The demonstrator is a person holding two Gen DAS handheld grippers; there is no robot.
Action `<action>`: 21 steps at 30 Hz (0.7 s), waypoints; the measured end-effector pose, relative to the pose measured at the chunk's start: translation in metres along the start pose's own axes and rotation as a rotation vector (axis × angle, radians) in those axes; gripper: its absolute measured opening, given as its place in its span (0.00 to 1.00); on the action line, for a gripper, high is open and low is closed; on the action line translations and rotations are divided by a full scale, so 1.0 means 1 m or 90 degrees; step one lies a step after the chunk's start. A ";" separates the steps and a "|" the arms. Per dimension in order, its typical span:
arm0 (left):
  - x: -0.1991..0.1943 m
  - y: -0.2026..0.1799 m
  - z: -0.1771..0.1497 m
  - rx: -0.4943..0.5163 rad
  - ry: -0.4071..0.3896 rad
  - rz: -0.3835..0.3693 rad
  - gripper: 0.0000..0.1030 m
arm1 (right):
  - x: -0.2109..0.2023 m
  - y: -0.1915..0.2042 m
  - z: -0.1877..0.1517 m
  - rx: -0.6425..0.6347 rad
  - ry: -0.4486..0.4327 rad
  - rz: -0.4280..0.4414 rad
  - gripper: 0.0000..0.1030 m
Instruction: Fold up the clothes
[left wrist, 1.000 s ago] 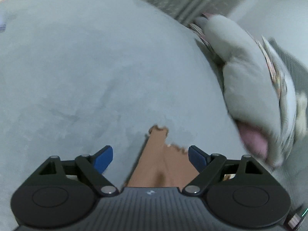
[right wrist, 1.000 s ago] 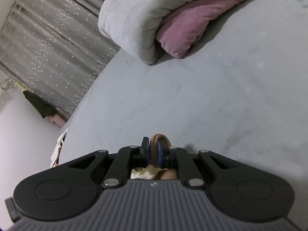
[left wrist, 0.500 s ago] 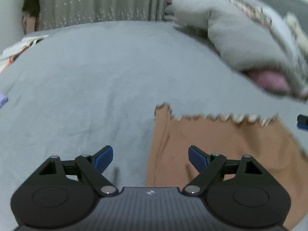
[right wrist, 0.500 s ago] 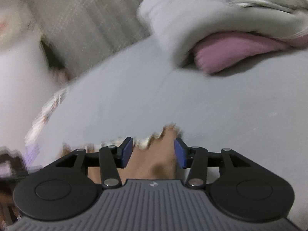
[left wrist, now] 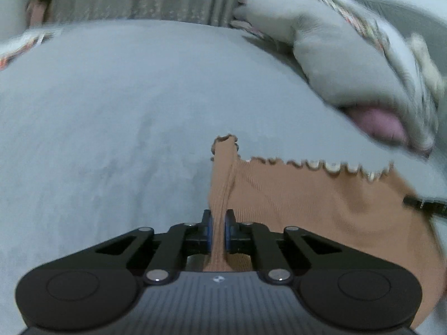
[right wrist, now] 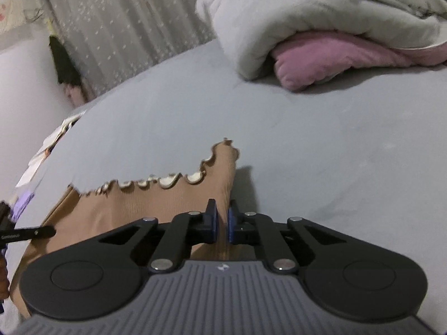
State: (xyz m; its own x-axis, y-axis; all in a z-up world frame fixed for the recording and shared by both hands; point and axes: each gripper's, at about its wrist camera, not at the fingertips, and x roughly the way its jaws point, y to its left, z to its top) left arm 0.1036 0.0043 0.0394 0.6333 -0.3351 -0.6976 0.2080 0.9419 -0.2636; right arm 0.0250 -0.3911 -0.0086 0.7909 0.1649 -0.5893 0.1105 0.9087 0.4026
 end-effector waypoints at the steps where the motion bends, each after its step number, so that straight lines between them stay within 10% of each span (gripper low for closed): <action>1: -0.001 0.008 -0.001 -0.034 -0.004 -0.007 0.06 | 0.002 -0.001 0.000 0.002 0.004 -0.001 0.09; 6: -0.004 0.033 -0.007 -0.176 -0.027 -0.035 0.06 | 0.026 -0.009 0.000 -0.010 0.030 -0.029 0.10; 12: -0.014 0.037 -0.003 -0.198 -0.037 -0.049 0.08 | 0.023 -0.006 0.003 -0.054 0.012 -0.082 0.20; 16: -0.049 0.028 0.012 -0.138 -0.091 0.016 0.12 | -0.005 -0.007 0.011 -0.051 -0.059 -0.155 0.21; 21: -0.060 -0.018 0.015 -0.001 -0.102 -0.001 0.27 | -0.013 0.030 0.015 -0.095 -0.028 -0.016 0.26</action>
State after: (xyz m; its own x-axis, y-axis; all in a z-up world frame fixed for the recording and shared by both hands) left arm 0.0730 0.0080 0.0965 0.7435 -0.3292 -0.5822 0.2085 0.9412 -0.2659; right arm 0.0265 -0.3719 0.0216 0.8152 0.1279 -0.5649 0.0425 0.9595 0.2785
